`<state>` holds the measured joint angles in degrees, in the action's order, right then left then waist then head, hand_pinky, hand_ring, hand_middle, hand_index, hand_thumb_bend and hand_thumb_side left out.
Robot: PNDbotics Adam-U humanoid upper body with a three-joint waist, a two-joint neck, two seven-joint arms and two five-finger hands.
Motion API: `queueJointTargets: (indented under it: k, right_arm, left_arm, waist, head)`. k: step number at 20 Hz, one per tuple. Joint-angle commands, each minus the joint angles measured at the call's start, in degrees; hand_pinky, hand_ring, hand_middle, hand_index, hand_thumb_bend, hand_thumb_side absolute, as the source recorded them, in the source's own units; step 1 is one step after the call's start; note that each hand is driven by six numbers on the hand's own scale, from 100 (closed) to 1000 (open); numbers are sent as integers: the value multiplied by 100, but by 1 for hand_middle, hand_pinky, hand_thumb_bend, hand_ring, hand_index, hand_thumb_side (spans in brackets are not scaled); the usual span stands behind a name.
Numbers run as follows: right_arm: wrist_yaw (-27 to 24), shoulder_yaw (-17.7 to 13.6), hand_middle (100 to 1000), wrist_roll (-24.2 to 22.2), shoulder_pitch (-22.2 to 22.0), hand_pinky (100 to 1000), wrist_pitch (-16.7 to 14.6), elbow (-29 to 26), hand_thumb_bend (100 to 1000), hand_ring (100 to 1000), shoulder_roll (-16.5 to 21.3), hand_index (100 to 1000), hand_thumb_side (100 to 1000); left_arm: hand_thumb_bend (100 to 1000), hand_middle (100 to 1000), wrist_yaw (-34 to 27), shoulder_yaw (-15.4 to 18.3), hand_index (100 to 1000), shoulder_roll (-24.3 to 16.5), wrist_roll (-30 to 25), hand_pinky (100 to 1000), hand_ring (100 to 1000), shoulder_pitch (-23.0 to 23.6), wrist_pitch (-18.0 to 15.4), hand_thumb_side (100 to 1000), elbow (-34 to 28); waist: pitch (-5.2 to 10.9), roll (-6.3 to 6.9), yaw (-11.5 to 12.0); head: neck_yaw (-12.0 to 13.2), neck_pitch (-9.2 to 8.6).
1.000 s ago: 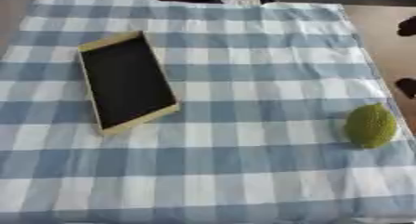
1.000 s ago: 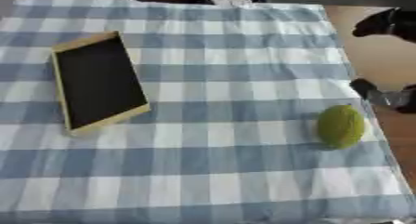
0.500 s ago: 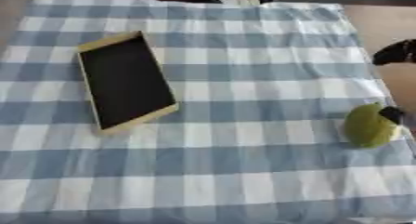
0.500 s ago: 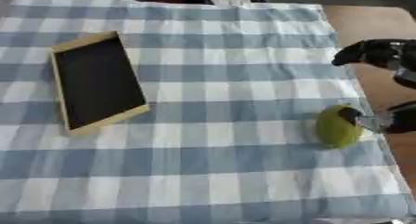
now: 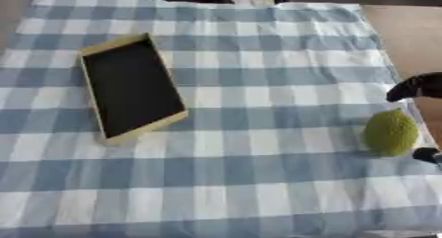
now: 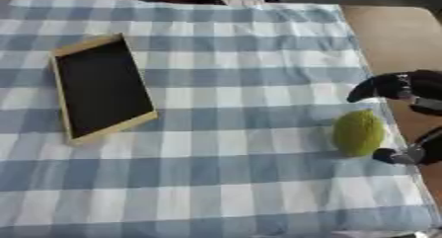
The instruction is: Pick up objects on the table and place them in the box.
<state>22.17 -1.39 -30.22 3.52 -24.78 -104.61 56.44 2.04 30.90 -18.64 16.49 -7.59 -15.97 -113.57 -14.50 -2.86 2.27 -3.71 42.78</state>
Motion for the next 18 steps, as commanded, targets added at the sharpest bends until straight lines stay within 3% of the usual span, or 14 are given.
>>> queueJointTargets:
  k: [1,7,18]
  right_arm:
    - [-78,-62,846,-151,62,873,16,66,464,863,105,905,199]
    - [111,-13,846,-181,217,864,115,437,465,858,-125,919,183]
    - [698,1,823,230,470,851,149,1267,455,836,-479,917,154]
  left_arm:
    - [100,733,-23,13,844,-161,-11,667,515,-33,-2,496,-102]
    - [100,734,-40,13,844,-108,-33,667,514,-35,17,501,-102]
    - [100,735,-63,9,844,-51,-54,667,514,-38,13,504,-102]
  waist:
    - [66,19,2]
    - [42,39,41]
    - [7,93,82]
  head:
    - [-24,-29]
    - [-59,-42]
    - [-80,-79]
